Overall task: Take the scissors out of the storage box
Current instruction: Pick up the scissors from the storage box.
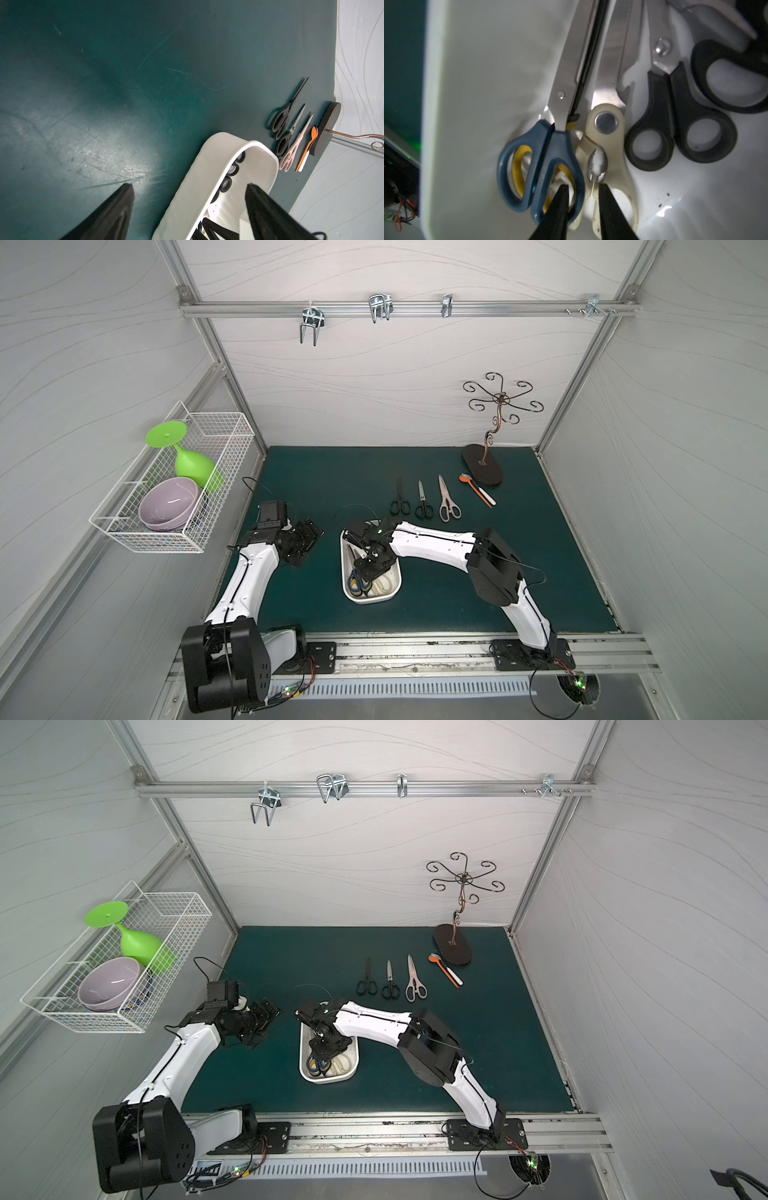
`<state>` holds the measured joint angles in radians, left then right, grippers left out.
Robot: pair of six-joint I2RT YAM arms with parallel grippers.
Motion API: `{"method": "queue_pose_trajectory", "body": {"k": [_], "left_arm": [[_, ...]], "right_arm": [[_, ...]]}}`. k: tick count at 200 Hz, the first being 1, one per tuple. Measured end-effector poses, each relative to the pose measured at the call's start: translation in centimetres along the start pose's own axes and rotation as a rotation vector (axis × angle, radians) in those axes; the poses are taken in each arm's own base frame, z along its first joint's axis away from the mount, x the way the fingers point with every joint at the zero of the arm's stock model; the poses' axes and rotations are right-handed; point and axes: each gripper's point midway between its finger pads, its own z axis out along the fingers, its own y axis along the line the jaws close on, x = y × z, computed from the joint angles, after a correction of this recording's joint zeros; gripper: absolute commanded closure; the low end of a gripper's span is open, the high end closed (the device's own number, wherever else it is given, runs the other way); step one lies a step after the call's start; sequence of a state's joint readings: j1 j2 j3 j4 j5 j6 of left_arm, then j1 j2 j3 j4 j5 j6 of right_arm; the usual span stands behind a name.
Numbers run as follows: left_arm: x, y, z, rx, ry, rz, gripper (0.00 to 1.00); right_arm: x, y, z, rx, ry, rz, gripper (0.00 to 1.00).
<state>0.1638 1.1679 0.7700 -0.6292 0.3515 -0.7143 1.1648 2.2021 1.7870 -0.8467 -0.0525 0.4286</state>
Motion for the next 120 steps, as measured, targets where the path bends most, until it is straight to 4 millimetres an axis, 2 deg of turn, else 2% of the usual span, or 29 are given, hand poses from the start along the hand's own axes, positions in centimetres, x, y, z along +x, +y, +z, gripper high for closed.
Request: {"method": "queue_pose_trajectory", "body": {"k": [21, 37, 120], "left_arm": [[0.0, 0.0, 0.0, 0.0, 0.0, 0.0, 0.11], [0.0, 0.0, 0.0, 0.0, 0.0, 0.0, 0.11], [0.02, 0.0, 0.03, 0.0, 0.002, 0.0, 0.11]], "right_arm": [[-0.08, 0.01, 0.28, 0.001, 0.005, 0.001, 0.72], [-0.08, 0.02, 0.26, 0.001, 0.006, 0.001, 0.82], [0.21, -0.32, 0.13, 0.021, 0.018, 0.013, 0.88]]}}
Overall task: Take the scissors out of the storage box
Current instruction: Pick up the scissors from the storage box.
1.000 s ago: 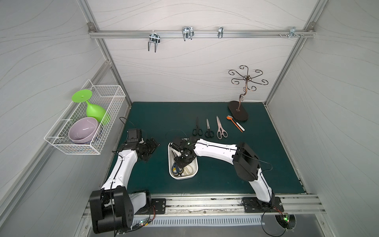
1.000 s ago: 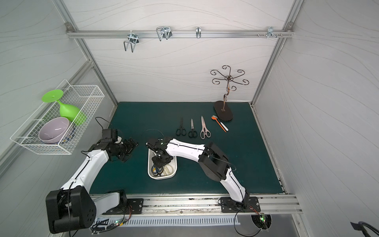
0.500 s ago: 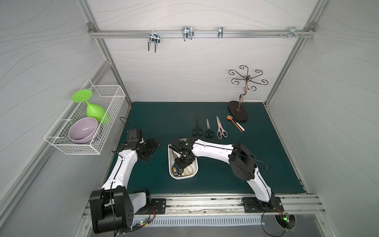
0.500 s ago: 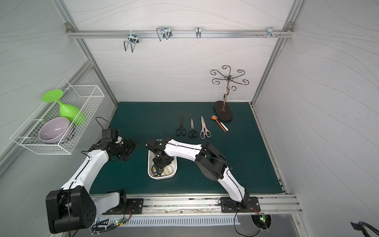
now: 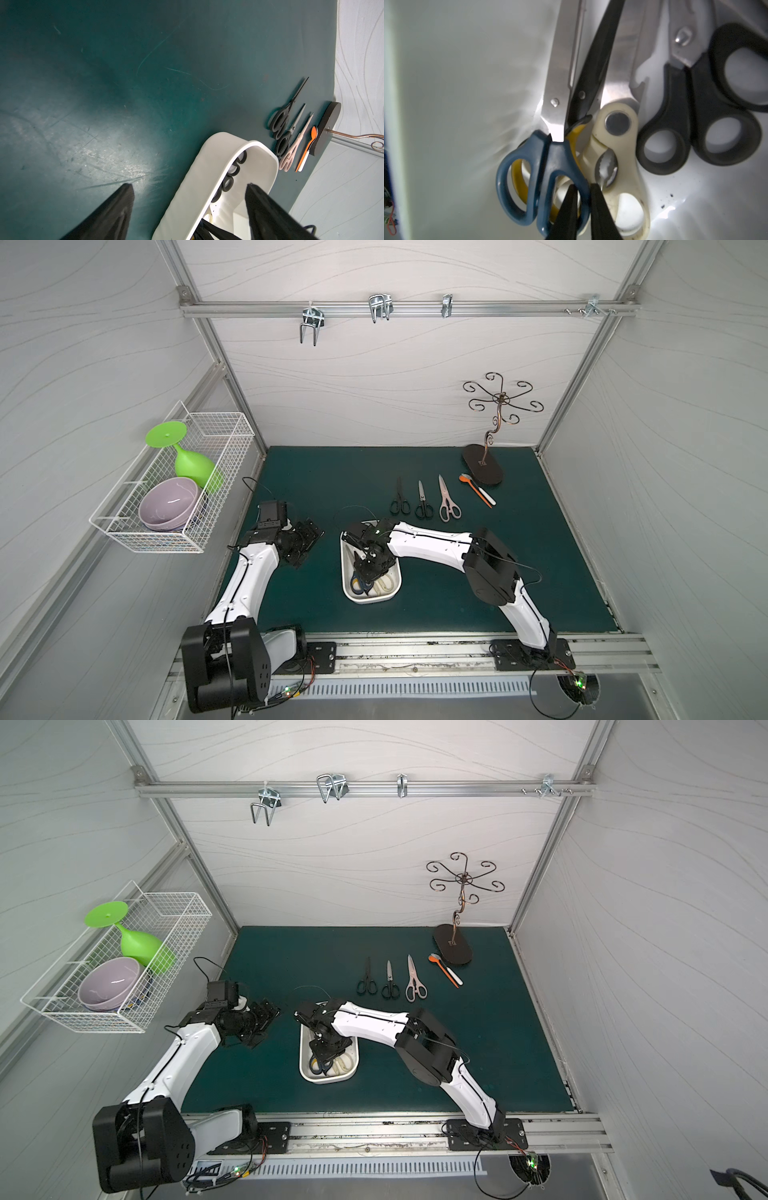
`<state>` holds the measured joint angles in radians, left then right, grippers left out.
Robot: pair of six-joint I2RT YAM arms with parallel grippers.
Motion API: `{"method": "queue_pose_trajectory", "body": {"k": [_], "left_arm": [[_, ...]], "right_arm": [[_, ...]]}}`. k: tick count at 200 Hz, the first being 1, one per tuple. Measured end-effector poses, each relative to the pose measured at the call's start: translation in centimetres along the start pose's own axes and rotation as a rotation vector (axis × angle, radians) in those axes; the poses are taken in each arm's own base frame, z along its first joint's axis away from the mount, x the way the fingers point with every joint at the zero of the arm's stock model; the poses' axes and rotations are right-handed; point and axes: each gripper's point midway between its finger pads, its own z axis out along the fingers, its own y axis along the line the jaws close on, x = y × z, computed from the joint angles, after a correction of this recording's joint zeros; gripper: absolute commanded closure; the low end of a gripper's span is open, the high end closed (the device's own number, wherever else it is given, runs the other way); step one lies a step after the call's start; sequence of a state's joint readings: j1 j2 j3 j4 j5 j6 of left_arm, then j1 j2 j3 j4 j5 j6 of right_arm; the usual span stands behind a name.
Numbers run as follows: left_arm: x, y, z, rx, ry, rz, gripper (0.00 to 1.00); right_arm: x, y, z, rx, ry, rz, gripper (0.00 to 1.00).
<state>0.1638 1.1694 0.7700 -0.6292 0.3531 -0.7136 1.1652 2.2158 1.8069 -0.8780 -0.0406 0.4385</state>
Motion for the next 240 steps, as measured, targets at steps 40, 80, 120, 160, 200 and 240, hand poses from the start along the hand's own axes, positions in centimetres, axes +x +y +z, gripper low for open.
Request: {"method": "queue_pose_trajectory", "body": {"k": [40, 80, 120, 160, 200, 240], "left_arm": [[0.0, 0.0, 0.1, -0.001, 0.004, 0.001, 0.11], [0.1, 0.1, 0.3, -0.005, 0.012, -0.003, 0.11], [0.1, 0.1, 0.3, -0.004, 0.012, -0.003, 0.12], [0.1, 0.1, 0.3, -0.004, 0.012, -0.003, 0.11], [0.1, 0.1, 0.3, -0.004, 0.012, -0.003, 0.12], [0.1, 0.1, 0.3, -0.004, 0.012, -0.003, 0.11]], "right_arm": [[-0.2, -0.4, -0.1, 0.005, -0.002, 0.007, 0.88], [-0.1, -0.6, -0.3, 0.009, -0.001, 0.009, 0.92], [-0.5, -0.9, -1.0, 0.009, -0.014, 0.017, 0.94], [-1.0, -1.4, -2.6, -0.001, -0.047, 0.03, 0.94], [-1.2, -1.7, -3.2, -0.004, -0.058, 0.038, 0.94], [-1.2, -1.7, -3.2, -0.004, -0.059, 0.039, 0.92]]}}
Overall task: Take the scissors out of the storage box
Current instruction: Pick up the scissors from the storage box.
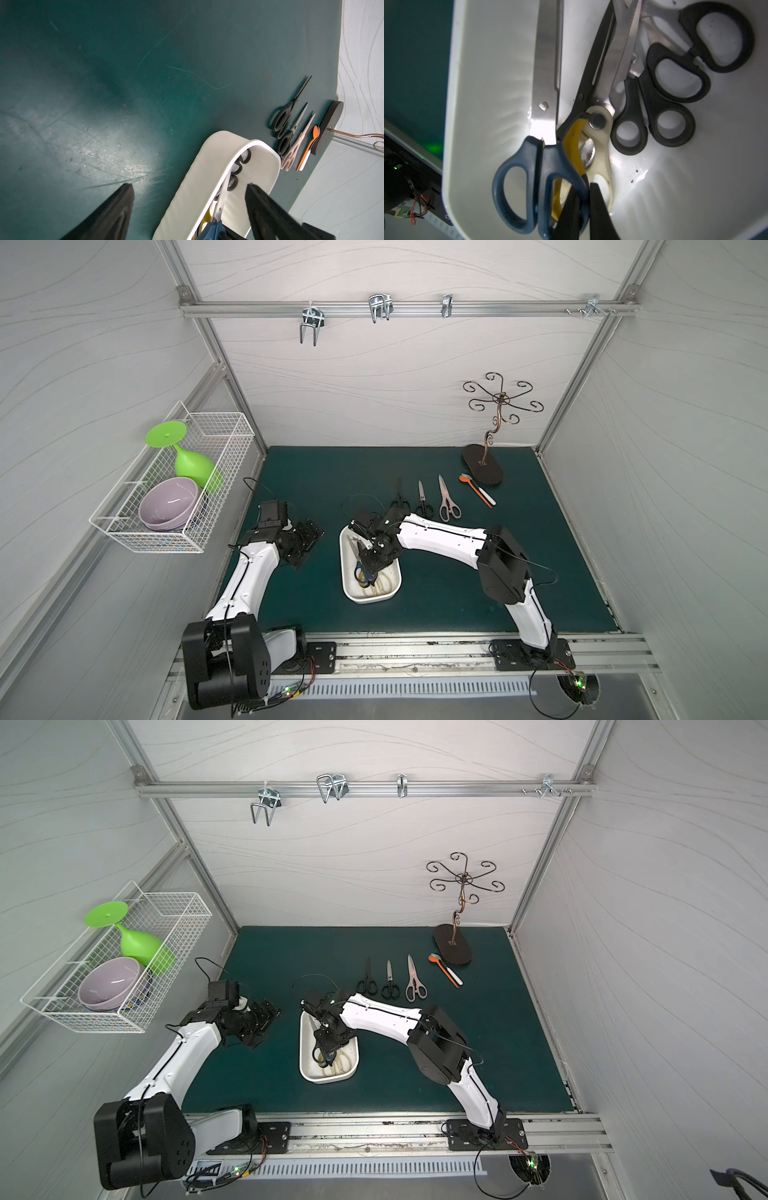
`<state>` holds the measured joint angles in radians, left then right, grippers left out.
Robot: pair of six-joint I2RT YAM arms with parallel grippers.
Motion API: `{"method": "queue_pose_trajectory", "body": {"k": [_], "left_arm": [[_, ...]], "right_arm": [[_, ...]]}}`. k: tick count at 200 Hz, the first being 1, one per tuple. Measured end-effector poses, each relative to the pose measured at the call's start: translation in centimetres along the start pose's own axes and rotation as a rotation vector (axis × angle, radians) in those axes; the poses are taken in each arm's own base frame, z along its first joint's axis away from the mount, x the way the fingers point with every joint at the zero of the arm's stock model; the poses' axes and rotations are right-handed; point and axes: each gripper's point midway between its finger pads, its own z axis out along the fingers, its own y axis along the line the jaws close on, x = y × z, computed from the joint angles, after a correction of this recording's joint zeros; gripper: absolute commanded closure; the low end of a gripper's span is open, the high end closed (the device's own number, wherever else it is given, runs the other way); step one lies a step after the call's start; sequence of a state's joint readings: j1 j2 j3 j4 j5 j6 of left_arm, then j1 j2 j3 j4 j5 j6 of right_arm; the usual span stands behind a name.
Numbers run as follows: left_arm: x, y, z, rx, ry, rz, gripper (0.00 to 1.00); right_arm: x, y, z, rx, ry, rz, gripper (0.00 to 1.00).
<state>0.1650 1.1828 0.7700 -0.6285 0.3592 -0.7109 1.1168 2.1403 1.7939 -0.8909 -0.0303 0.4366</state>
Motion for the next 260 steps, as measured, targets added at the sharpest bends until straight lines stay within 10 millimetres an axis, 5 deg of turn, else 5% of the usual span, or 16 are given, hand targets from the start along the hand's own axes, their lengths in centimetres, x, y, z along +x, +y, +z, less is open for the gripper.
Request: {"method": "queue_pose_trajectory", "body": {"k": [103, 260], "left_arm": [[0.0, 0.0, 0.0, 0.0, 0.0, 0.0, 0.11], [-0.1, 0.0, 0.0, 0.0, -0.001, -0.004, 0.12]], "right_arm": [[0.6, -0.5, 0.6, 0.015, 0.017, 0.001, 0.83], [0.9, -1.2, 2.2, 0.052, 0.045, -0.032, 0.82]]}}
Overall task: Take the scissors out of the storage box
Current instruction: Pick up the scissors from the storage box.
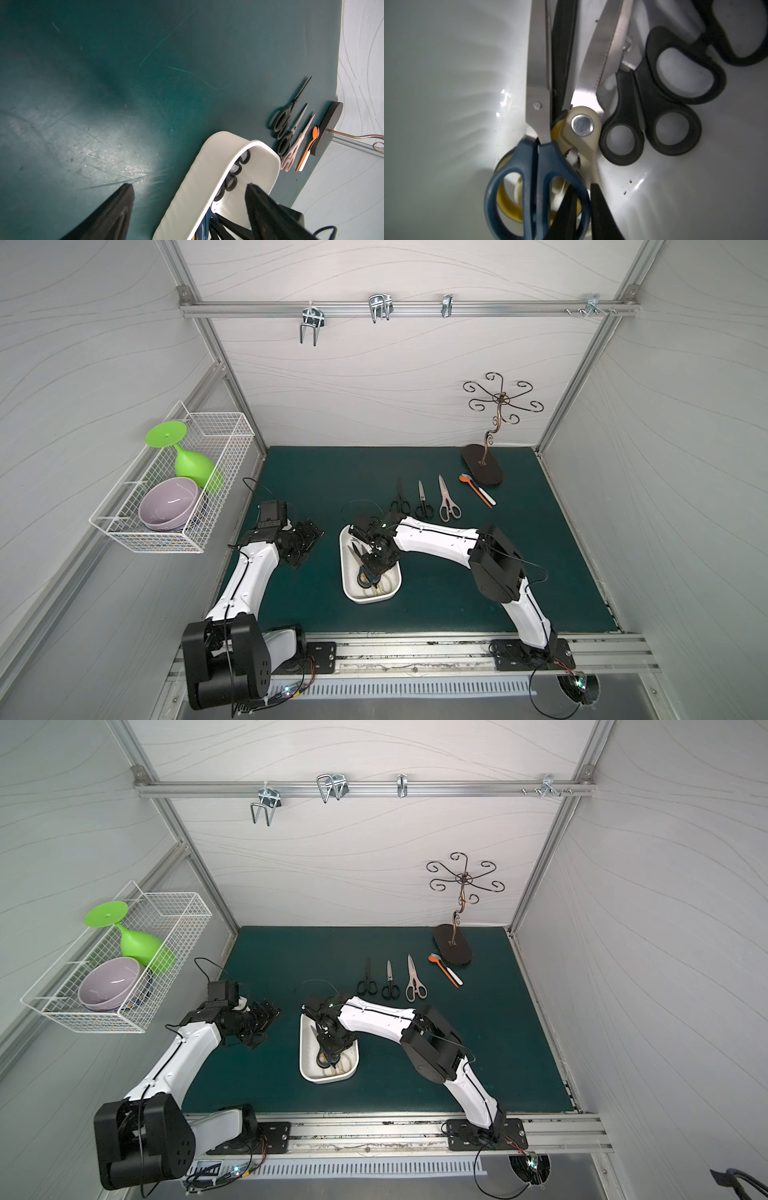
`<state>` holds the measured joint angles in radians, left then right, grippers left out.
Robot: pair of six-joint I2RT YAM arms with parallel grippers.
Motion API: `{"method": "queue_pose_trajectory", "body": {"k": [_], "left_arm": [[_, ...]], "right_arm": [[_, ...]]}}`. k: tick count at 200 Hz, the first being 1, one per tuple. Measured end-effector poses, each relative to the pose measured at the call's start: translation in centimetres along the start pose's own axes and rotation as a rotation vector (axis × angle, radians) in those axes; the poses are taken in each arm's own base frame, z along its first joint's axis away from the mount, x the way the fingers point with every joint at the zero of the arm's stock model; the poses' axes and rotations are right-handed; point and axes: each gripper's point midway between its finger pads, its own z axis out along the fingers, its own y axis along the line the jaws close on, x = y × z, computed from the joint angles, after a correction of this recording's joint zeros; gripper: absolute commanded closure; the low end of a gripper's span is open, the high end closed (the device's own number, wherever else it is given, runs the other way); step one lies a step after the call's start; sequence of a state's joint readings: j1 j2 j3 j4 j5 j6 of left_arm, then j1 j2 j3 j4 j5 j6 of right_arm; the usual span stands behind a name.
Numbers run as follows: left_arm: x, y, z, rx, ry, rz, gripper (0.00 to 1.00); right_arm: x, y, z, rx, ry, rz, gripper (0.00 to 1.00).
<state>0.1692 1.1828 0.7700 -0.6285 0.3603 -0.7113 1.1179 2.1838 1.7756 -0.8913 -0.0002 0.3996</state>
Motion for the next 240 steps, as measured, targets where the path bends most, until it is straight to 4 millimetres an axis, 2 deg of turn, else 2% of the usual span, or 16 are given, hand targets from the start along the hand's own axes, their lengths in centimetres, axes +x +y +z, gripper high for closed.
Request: {"method": "queue_pose_trajectory", "body": {"k": [70, 102, 146, 197, 240], "left_arm": [[0.0, 0.0, 0.0, 0.002, 0.002, 0.0, 0.12], [0.1, -0.1, 0.0, 0.006, 0.005, 0.0, 0.12], [0.1, -0.2, 0.0, 0.009, 0.008, 0.0, 0.12], [0.1, -0.2, 0.0, 0.01, 0.009, 0.0, 0.12], [0.1, -0.2, 0.0, 0.01, 0.008, 0.0, 0.12]], "right_arm": [[-0.1, -0.1, -0.1, 0.008, -0.003, -0.008, 0.84], [-0.4, -0.2, -0.6, 0.026, -0.016, -0.021, 0.9], [-0.5, -0.7, -0.7, 0.053, -0.018, -0.035, 0.87], [-0.5, -1.2, -0.8, 0.082, -0.021, -0.043, 1.0], [-1.0, -1.3, -2.2, 0.075, -0.054, -0.039, 1.0]]}}
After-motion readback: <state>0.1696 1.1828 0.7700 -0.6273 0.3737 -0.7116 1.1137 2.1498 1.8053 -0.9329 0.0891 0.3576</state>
